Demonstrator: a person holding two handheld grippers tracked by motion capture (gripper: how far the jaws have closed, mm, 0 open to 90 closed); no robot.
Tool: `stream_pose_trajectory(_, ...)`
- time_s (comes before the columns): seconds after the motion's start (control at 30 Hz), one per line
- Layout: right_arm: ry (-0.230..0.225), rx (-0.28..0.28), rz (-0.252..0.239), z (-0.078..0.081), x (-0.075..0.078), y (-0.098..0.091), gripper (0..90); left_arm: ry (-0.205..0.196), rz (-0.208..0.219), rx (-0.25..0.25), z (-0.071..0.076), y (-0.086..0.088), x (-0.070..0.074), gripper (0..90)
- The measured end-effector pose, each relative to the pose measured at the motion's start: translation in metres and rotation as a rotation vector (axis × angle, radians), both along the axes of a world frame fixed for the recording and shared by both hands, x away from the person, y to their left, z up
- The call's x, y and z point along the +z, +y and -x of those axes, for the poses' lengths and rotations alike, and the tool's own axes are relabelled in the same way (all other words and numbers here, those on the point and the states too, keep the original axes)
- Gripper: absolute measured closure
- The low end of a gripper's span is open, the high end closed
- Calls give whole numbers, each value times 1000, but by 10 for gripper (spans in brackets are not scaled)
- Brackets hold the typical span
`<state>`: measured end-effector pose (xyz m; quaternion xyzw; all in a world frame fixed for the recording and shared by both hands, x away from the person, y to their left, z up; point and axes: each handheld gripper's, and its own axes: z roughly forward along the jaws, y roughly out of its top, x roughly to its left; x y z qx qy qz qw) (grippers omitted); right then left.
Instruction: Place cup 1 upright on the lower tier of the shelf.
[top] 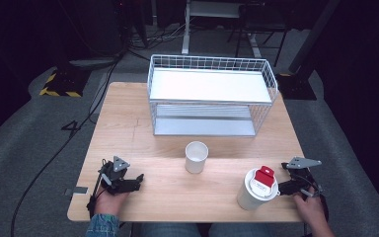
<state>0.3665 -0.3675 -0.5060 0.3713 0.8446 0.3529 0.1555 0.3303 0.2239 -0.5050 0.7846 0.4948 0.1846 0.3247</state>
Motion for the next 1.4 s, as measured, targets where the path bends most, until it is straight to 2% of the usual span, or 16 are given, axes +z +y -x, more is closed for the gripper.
stream_pose_trajectory(0.23, 0, -4, 2, 0, 0, 0, 0, 12, -16, 3, -1, -1, 2, 124)
stream_pose_trajectory(0.47, -2, -18, 3, 0, 0, 0, 0, 12, 15, -12, 1, -5, 14, 124)
stream_pose_trajectory(0.67, -3, -19, 3, 0, 0, 0, 0, -24, 41, -46, 5, -14, 30, 125)
stream_pose_trajectory(0.73, -3, -28, 1, 0, 0, 1, 0, -35, 37, -59, 6, -17, 35, 129)
stream_pose_trajectory(1.0, -1, -39, 3, 0, 0, 0, 0, -87, 95, -102, 13, -27, 51, 131)
stream_pose_trajectory(1.4, 0, -42, 4, 0, 0, 0, 0, -163, 171, -166, 18, -47, 61, 134)
